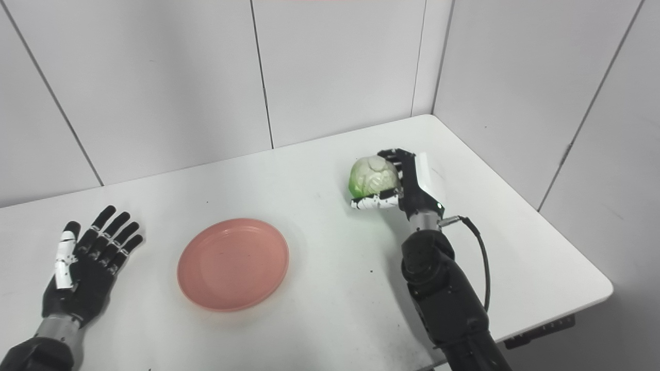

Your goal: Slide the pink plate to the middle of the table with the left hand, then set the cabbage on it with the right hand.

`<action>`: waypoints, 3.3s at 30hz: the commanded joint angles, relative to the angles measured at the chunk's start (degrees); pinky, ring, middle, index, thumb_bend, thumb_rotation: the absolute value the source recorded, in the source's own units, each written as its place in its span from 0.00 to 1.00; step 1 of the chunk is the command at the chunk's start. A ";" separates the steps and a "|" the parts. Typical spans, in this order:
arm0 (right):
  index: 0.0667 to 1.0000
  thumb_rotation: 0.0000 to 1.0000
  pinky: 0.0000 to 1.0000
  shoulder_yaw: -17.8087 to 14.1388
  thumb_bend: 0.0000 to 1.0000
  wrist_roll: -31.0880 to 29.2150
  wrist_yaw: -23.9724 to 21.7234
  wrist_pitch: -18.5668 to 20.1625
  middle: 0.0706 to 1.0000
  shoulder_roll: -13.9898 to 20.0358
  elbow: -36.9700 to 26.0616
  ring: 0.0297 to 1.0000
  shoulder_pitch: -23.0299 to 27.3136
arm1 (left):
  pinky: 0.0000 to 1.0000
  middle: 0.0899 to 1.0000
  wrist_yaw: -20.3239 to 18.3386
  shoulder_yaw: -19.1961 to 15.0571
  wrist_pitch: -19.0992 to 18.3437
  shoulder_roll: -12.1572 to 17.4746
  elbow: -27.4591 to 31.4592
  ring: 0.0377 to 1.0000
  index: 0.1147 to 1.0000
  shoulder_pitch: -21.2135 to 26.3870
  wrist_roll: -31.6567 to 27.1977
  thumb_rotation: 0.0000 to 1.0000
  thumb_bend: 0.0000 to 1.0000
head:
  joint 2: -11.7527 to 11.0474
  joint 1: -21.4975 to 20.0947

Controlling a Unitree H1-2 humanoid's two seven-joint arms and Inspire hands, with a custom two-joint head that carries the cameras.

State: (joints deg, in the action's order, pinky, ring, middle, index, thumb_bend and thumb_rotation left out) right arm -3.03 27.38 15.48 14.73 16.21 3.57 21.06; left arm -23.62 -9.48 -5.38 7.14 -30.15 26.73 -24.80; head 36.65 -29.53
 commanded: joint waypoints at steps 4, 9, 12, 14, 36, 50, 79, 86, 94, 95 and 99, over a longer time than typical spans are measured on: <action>0.45 0.13 0.44 1.48 0.51 1.30 -1.70 0.25 0.49 -0.26 -5.45 0.47 3.43 | 0.89 0.88 1.71 1.21 -1.37 -0.99 0.74 0.87 0.87 -1.82 1.50 1.00 0.47 | -0.01 1.66; 0.45 0.13 0.44 3.97 0.51 2.09 -4.08 0.35 0.49 -1.29 -7.77 0.47 4.80 | 0.89 0.89 2.87 2.15 -1.08 -1.97 2.27 0.88 0.89 -2.41 1.90 1.00 0.47 | 0.10 5.17; 0.45 0.13 0.43 5.35 0.51 2.15 -5.45 -0.29 0.48 -1.95 -8.11 0.47 5.42 | 0.89 0.89 4.20 2.86 -1.45 -2.89 4.06 0.88 0.89 -2.98 2.78 1.00 0.47 | 0.37 8.72; 0.45 0.13 0.43 6.54 0.51 2.07 -6.20 -1.50 0.49 -2.54 -7.76 0.46 5.85 | 0.88 0.88 5.47 3.22 -2.16 -3.78 5.70 0.87 0.88 -3.44 3.29 1.00 0.47 | 0.49 10.68; 0.45 0.13 0.40 16.21 0.51 2.36 -10.17 -6.57 0.49 -9.06 -3.54 0.45 6.30 | 0.89 0.87 14.11 7.05 -6.98 -10.96 15.04 0.88 0.87 -4.83 7.80 1.00 0.45 | 4.05 25.17; 0.45 0.12 0.38 19.09 0.51 1.37 -12.46 -9.13 0.48 -11.48 -1.89 0.43 4.84 | 0.89 0.87 15.25 7.75 -7.80 -11.94 15.85 0.88 0.86 -4.46 8.35 1.00 0.46 | 5.25 26.29; 0.45 0.12 0.27 22.30 0.51 5.52 -13.63 -9.74 0.41 -10.35 2.30 0.33 3.91 | 0.88 0.87 16.37 7.97 -9.44 -12.63 17.11 0.87 0.86 -4.34 9.19 1.00 0.46 | 6.73 26.53; 0.45 0.12 0.25 22.57 0.51 6.84 -13.14 -10.17 0.39 -10.17 2.95 0.31 3.92 | 0.88 0.87 16.45 8.05 -9.58 -12.62 17.37 0.87 0.86 -4.37 9.15 1.00 0.47 | 6.73 26.55; 0.45 0.13 0.34 22.36 0.52 7.13 -14.36 -8.85 0.49 -10.33 1.69 0.42 3.45 | 0.88 0.87 16.48 7.99 -9.54 -12.57 17.37 0.87 0.86 -4.44 9.11 1.00 0.47 | 6.66 26.49; 0.45 0.13 0.34 22.35 0.52 7.10 -14.57 -8.68 0.50 -10.35 1.51 0.43 3.39 | 0.88 0.87 16.50 8.00 -9.60 -12.55 17.39 0.87 0.86 -4.44 9.14 1.00 0.47 | 6.66 26.49; 0.46 0.14 0.42 22.58 0.52 6.71 -16.26 -8.44 0.57 -9.93 1.03 0.50 3.39 | 0.88 0.87 16.26 8.18 -9.72 -12.35 17.51 0.87 0.86 -4.47 9.21 1.00 0.47 | 6.60 26.45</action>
State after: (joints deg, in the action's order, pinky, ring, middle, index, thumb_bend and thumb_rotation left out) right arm 19.47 34.15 -0.18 7.00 6.22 6.85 23.06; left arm -7.43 -1.59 -14.66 -5.14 -13.53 21.65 -16.04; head 43.24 -3.08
